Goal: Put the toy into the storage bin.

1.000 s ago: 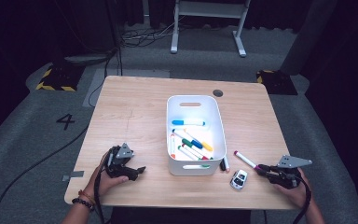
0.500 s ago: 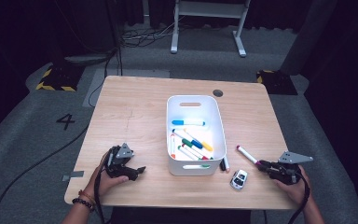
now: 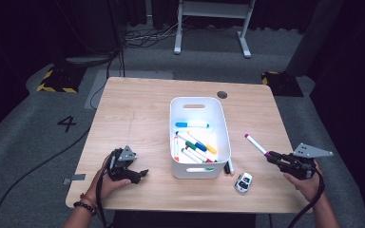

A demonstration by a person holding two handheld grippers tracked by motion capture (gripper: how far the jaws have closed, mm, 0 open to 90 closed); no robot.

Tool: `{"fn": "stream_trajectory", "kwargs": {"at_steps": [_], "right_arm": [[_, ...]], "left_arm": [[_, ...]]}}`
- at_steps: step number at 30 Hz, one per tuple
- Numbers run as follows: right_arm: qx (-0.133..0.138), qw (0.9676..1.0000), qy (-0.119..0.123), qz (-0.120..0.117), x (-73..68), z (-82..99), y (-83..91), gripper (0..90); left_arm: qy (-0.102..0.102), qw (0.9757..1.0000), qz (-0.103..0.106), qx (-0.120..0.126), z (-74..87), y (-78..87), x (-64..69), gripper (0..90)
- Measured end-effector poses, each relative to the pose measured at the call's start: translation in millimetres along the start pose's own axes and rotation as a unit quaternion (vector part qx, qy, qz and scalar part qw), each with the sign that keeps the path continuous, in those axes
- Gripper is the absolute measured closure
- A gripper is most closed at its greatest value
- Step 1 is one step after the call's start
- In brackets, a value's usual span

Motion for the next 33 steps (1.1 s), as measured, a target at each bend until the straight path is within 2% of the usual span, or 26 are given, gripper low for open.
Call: {"fn": "stream_trajectory", "kwargs": {"at_steps": [4, 10, 14, 19, 20, 21, 27, 31, 33], "right_arm": [[0.014, 0.9999, 0.005, 0.002, 3.8, -20.9, 4.4, 75.1], [0.029, 0.9989, 0.037, -0.005, 3.1, -58.3, 3.3, 75.1], [0.045, 0.997, 0.059, -0.022, -3.0, -87.6, -0.7, 75.1], [0.036, 0.9941, 0.094, -0.039, -14.6, -114.2, -14.2, 75.1], [0.033, 0.9941, 0.092, -0.046, -18.6, -119.0, -17.5, 75.1], [0.034, 0.9929, 0.103, -0.049, -21.4, -124.2, -21.3, 75.1], [0.035, 0.9876, 0.129, -0.081, -41.9, -151.0, -35.8, 75.1], [0.03, 0.9817, 0.162, -0.096, -53.0, -164.5, -46.2, 75.1], [0.026, 0.9795, 0.17, -0.105, -58.4, -169.4, -51.0, 75.1]], "left_arm": [[0.0, 1.0, 0.0, 0.0, 0.0, 0.0, 0.0, 15.4], [0.001, 1.0, -0.001, 0.0, -0.1, -0.1, 0.2, 15.4], [0.001, 1.0, -0.001, 0.0, -0.1, -0.2, 0.2, 15.4], [0.001, 1.0, -0.001, 0.0, -0.1, -0.1, 0.1, 15.4], [0.001, 1.0, -0.001, 0.0, -0.1, 0.0, 0.1, 15.4], [0.001, 1.0, -0.001, 0.0, -0.1, -0.1, 0.2, 15.4], [0.001, 1.0, -0.001, 0.0, -0.1, -0.1, 0.1, 15.4], [0.0, 1.0, -0.001, -0.001, -0.1, 0.0, -0.1, 15.4], [-0.001, 1.0, -0.002, 0.0, -0.1, 0.0, -0.1, 15.5]]}}
Point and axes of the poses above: each handheld gripper's, and its own axes: y roughly backward along the jaws, z roughly out of its underside, x roughly to its right, the point moved 5 cm from there along -y, roughly forward along the jaws, and after that the axes turned 13 degrees about y, right-handed, at the moved point
